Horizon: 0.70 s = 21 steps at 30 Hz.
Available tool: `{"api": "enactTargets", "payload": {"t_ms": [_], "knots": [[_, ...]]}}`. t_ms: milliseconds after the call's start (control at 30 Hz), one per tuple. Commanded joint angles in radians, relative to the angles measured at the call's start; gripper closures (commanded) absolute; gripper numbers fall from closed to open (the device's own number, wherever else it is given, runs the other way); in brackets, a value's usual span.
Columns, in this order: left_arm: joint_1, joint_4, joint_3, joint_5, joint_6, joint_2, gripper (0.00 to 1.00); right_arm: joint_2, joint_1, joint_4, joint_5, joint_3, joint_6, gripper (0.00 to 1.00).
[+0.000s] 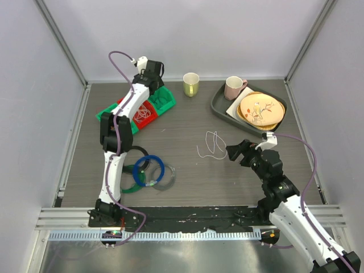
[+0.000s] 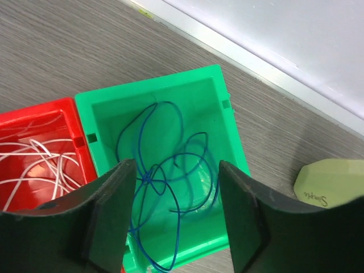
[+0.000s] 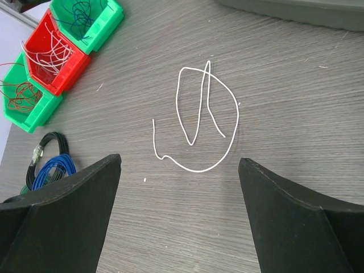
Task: Untangle the cables
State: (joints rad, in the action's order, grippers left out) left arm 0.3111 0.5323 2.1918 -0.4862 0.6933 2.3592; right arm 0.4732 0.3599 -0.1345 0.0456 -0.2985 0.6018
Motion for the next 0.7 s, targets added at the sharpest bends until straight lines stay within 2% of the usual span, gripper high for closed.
{"api": "enactTargets", "payload": {"t_ms": [0,33,133,333,433,467,533,567,600,633,667], "knots": [[-0.007,0.003,0.022,0.049,-0.026,-0.101,0.32,0.024,0.001,0.056,0.016,-0.024,-0.023,0.1],[-0.004,0.001,0.014,0.064,-0.031,-0.118,0.21,0.031,0.001,0.055,0.013,-0.025,-0.027,0.1],[0.002,-0.002,-0.03,0.116,-0.04,-0.204,0.01,0.065,0.001,0.064,-0.009,-0.028,-0.039,0.1],[0.051,-0.031,-0.228,0.182,-0.077,-0.429,0.0,0.186,0.004,0.073,-0.029,-0.053,-0.053,0.1],[0.075,-0.095,-0.442,0.283,-0.081,-0.615,0.0,0.261,0.014,0.092,-0.032,-0.06,-0.033,0.1],[0.083,-0.11,-0.569,0.297,-0.083,-0.723,0.0,0.278,0.019,0.092,-0.024,-0.063,-0.024,0.1],[0.105,-0.13,-0.708,0.276,-0.064,-0.838,0.0,0.337,0.03,0.087,0.028,-0.076,0.01,0.1],[0.114,-0.141,-0.845,0.259,-0.054,-0.947,0.0,0.359,0.036,0.09,0.043,-0.08,0.019,0.1],[0.121,-0.149,-0.919,0.242,-0.013,-1.01,0.0,0.379,0.043,0.095,0.057,-0.091,0.036,0.1],[0.14,-0.163,-1.07,0.233,0.001,-1.066,0.0,0.427,0.056,0.105,0.065,-0.099,0.039,0.1],[0.146,-0.188,-1.143,0.213,0.026,-1.178,0.0,0.448,0.068,0.11,0.091,-0.106,0.047,0.1]]}}
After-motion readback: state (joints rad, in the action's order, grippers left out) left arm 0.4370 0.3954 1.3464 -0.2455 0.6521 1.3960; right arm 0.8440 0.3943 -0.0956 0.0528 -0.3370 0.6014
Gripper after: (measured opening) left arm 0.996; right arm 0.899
